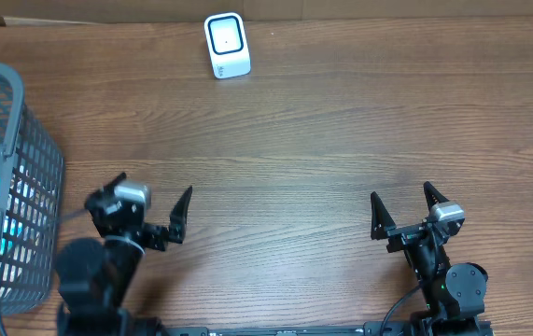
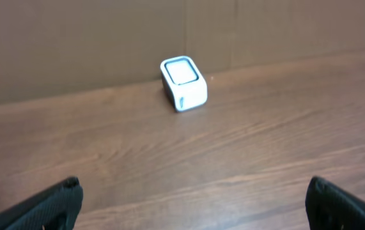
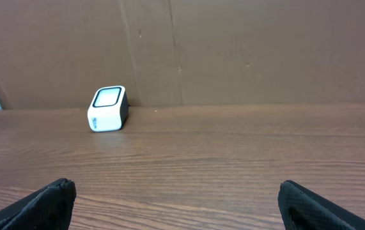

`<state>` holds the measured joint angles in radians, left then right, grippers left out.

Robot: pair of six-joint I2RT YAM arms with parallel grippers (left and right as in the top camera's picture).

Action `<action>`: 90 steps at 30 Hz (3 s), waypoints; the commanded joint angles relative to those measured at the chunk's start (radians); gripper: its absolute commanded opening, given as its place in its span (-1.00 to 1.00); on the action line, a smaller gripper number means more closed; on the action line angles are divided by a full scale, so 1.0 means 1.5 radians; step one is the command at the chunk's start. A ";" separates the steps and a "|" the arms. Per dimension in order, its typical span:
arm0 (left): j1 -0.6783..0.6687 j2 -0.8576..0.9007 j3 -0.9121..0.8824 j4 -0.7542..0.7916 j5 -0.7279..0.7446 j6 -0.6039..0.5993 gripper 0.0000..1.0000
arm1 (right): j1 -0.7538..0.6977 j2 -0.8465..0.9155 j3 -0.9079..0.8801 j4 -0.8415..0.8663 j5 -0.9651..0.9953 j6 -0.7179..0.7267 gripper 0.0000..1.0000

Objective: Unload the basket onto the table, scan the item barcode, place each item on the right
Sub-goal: 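Move the left gripper over the grey basket and reach inside, then grasp the small teal-and-white box in the basket with the left gripper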

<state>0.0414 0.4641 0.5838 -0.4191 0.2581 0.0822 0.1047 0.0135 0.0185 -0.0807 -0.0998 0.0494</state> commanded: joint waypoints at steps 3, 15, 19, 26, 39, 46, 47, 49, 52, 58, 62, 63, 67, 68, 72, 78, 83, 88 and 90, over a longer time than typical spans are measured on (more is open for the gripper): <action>0.003 0.187 0.244 -0.165 0.036 0.012 1.00 | -0.003 -0.007 -0.007 0.003 0.001 0.001 1.00; 0.003 0.554 0.748 -0.576 0.048 -0.004 0.99 | -0.003 -0.007 -0.007 0.003 0.001 0.001 1.00; 0.003 0.588 0.756 -0.564 0.099 -0.006 0.99 | -0.003 -0.007 -0.007 0.003 0.001 0.001 1.00; 0.009 0.596 0.772 -0.540 0.084 -0.080 1.00 | -0.003 -0.007 -0.007 0.003 0.001 0.001 1.00; 0.194 0.596 0.989 -0.672 -0.037 -0.146 1.00 | -0.003 -0.007 -0.007 0.003 0.001 0.001 1.00; 0.406 0.601 1.018 -0.686 -0.132 -0.251 1.00 | -0.003 -0.007 -0.007 0.003 0.001 0.001 1.00; 0.434 0.603 1.018 -0.686 -0.130 -0.264 0.99 | -0.003 -0.007 -0.007 0.003 0.001 0.001 1.00; 0.489 0.613 1.017 -0.686 -0.118 -0.287 0.94 | -0.003 -0.007 -0.007 0.003 0.001 0.001 1.00; 0.528 0.639 1.015 -0.692 -0.117 -0.297 0.88 | -0.003 -0.007 -0.007 0.003 0.001 0.001 1.00; 0.537 0.700 0.968 -0.715 -0.179 -0.297 0.85 | -0.003 -0.007 -0.007 0.003 0.001 0.001 1.00; 0.546 0.723 0.895 -0.692 -0.213 -0.297 0.87 | -0.003 -0.007 -0.007 0.003 0.001 0.001 1.00; 0.550 0.726 0.877 -0.683 -0.214 -0.296 0.88 | -0.003 -0.007 -0.007 0.003 0.001 0.001 1.00; 0.572 0.735 0.791 -0.623 -0.214 -0.273 0.86 | -0.003 -0.007 -0.007 0.003 0.001 0.001 1.00; 0.577 0.737 0.770 -0.607 -0.214 -0.264 0.85 | -0.003 -0.007 -0.007 0.003 0.001 0.001 1.00; 0.589 0.743 0.696 -0.558 -0.217 -0.248 0.81 | -0.003 -0.007 -0.007 0.003 0.001 0.001 1.00; 0.595 0.744 0.579 -0.470 -0.239 -0.250 0.99 | -0.003 -0.007 -0.007 0.003 0.001 0.001 1.00; 0.599 0.745 0.507 -0.409 -0.268 -0.249 1.00 | -0.003 -0.007 -0.007 0.003 0.001 0.001 1.00; 0.601 0.747 0.459 -0.345 -0.281 -0.216 0.99 | -0.003 -0.007 -0.007 0.003 0.001 0.001 1.00; 0.601 0.755 0.449 -0.325 -0.282 -0.192 0.99 | -0.003 -0.007 -0.007 0.003 0.001 0.001 1.00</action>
<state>0.9360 1.5768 1.2812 -0.9276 -0.1360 -0.2741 0.1047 0.0128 0.0185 -0.0803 -0.0998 0.0490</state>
